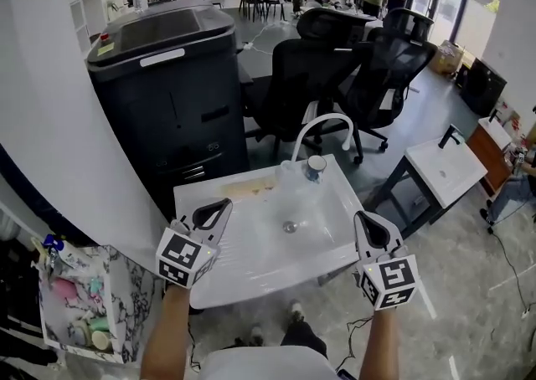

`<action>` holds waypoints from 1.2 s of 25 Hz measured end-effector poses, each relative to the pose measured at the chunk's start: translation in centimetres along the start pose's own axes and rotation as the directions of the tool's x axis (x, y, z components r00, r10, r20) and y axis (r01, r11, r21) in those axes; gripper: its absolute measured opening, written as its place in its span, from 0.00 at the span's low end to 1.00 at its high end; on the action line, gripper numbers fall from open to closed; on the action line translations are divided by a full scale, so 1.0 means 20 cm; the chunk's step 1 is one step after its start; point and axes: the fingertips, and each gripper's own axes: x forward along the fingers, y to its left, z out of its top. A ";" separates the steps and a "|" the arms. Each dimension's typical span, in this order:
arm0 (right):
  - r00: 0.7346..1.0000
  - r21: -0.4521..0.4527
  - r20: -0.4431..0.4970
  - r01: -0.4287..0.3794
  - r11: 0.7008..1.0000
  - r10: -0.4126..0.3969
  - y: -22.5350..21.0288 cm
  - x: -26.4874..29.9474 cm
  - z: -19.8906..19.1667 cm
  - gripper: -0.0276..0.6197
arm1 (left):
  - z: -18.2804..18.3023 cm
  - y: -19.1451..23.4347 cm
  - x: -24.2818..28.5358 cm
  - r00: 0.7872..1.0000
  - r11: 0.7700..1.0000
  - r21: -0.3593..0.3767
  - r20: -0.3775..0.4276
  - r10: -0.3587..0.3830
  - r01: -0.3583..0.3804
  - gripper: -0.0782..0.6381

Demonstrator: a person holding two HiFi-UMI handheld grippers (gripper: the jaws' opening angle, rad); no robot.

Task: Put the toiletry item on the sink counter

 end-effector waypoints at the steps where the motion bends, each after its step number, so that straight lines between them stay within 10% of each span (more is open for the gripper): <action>1: 1.000 -0.006 0.007 -0.003 1.000 0.003 0.01 0.00 0.02 0.04 | 0.02 0.00 -0.02 1.000 1.000 0.001 0.010 0.004 -0.004 0.12; 30: 0.998 -0.066 0.028 -0.048 0.997 0.050 0.13 -0.01 0.11 0.04 | 0.22 -0.08 -0.14 0.997 0.998 0.062 0.076 -0.007 0.002 0.12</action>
